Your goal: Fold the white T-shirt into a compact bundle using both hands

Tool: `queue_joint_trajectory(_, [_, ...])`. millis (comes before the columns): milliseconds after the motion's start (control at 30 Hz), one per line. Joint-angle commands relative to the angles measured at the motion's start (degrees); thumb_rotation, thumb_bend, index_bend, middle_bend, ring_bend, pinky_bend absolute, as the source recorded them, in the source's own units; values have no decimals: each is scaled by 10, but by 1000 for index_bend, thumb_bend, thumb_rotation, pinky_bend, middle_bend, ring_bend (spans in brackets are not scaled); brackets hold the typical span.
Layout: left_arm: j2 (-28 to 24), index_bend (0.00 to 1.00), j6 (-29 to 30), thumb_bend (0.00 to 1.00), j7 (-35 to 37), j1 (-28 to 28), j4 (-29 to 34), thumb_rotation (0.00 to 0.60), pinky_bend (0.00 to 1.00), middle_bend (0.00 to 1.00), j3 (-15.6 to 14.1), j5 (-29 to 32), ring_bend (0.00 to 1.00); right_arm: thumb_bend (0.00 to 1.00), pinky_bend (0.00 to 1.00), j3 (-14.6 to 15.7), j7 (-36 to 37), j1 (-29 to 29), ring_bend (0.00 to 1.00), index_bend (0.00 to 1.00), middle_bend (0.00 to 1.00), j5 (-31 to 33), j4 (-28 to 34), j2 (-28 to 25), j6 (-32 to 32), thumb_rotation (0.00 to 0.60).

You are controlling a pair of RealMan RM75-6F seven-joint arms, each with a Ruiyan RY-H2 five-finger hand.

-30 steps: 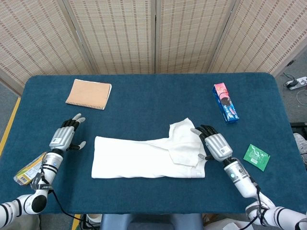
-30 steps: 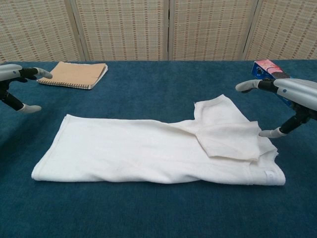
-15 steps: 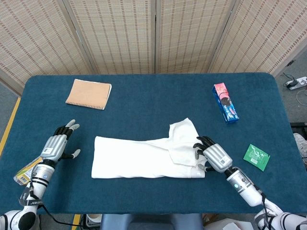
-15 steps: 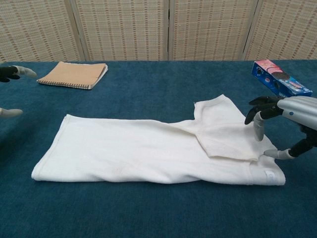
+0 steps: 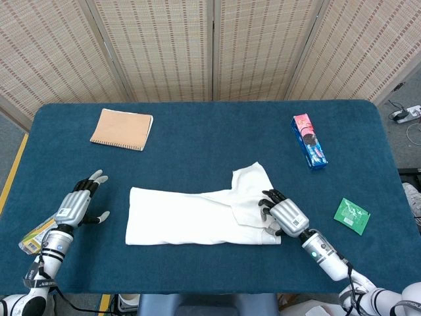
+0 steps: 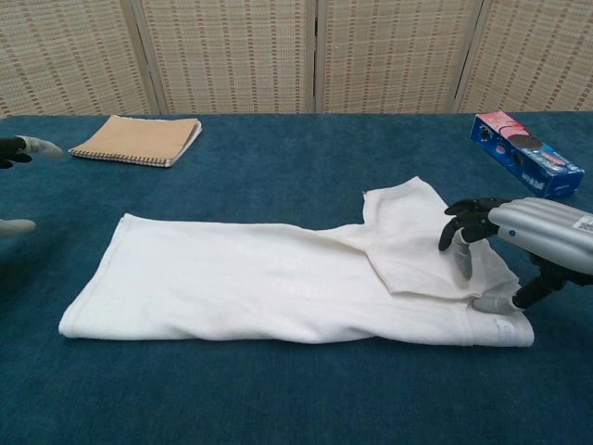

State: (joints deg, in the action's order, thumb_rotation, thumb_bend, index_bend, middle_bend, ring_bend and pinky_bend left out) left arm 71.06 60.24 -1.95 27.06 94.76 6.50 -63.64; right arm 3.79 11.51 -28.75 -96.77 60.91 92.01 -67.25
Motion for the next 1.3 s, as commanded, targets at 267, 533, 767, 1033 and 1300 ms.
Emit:
queue_joint_trajectory(267, [-2, 0, 7, 284, 9, -8, 0, 600, 0, 0, 3, -6, 0, 427, 91, -5, 3, -5, 125, 655, 351, 8, -8, 8, 5, 600])
queue_joint_trajectory(533, [-13, 0, 17, 284, 17, -16, 3, 600, 0, 0, 9, -10, 0, 453, 92, -62, 9, -13, 128, 671, 360, 59, -1, 10, -4, 600])
queue_joint_trajectory(767, [-22, 0, 29, 284, 25, -28, 9, 600, 0, 0, 8, -18, 0, 452, 92, -132, -2, -42, 129, 671, 361, 127, -24, 31, 24, 600])
queue_joint_trajectory(1033, [-28, 0, 34, 284, 32, -39, 10, 600, 0, 0, 5, -22, 0, 452, 92, -158, -15, -77, 129, 671, 362, 166, -92, 68, 73, 600])
queue_joint_trajectory(1300, [-32, 0, 33, 284, 33, -42, 6, 600, 0, 0, 7, -22, 0, 420, 90, -174, -24, -106, 129, 636, 339, 194, -167, 109, 110, 600])
